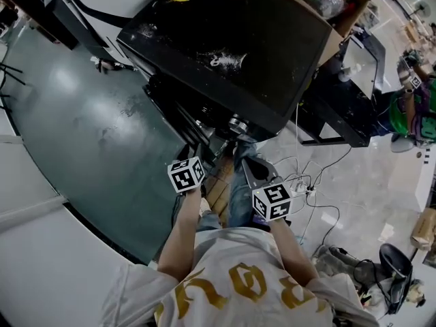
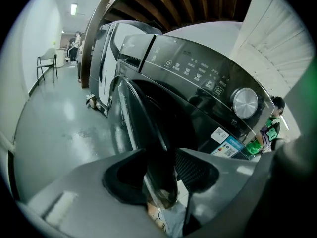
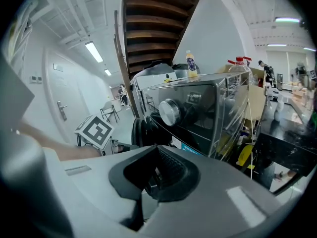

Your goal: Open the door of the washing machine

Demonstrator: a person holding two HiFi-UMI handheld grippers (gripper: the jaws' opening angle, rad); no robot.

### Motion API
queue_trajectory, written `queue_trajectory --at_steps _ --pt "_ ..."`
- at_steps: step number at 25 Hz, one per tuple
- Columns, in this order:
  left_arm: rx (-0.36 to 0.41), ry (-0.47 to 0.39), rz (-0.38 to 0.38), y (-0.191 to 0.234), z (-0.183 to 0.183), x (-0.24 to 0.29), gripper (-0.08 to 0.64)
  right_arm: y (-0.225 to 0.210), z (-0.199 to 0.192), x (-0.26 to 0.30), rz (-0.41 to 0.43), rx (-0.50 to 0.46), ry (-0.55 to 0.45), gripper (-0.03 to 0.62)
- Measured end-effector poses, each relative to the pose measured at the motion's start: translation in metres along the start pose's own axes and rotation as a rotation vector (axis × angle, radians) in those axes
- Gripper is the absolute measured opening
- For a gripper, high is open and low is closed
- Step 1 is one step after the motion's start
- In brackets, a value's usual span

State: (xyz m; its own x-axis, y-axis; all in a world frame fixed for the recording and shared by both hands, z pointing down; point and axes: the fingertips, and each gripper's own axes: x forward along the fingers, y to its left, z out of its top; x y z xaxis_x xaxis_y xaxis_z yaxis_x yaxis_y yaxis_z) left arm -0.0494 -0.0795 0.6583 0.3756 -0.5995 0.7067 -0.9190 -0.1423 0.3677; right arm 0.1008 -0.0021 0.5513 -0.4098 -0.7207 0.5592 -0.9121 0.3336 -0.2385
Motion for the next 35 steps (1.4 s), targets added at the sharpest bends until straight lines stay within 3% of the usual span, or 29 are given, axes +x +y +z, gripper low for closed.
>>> queue_trajectory --at_steps 35 --pt "-0.027 -0.029 0.182 0.1 -0.03 -0.075 0.115 0.059 0.002 0.013 0.124 -0.085 -0.012 0.012"
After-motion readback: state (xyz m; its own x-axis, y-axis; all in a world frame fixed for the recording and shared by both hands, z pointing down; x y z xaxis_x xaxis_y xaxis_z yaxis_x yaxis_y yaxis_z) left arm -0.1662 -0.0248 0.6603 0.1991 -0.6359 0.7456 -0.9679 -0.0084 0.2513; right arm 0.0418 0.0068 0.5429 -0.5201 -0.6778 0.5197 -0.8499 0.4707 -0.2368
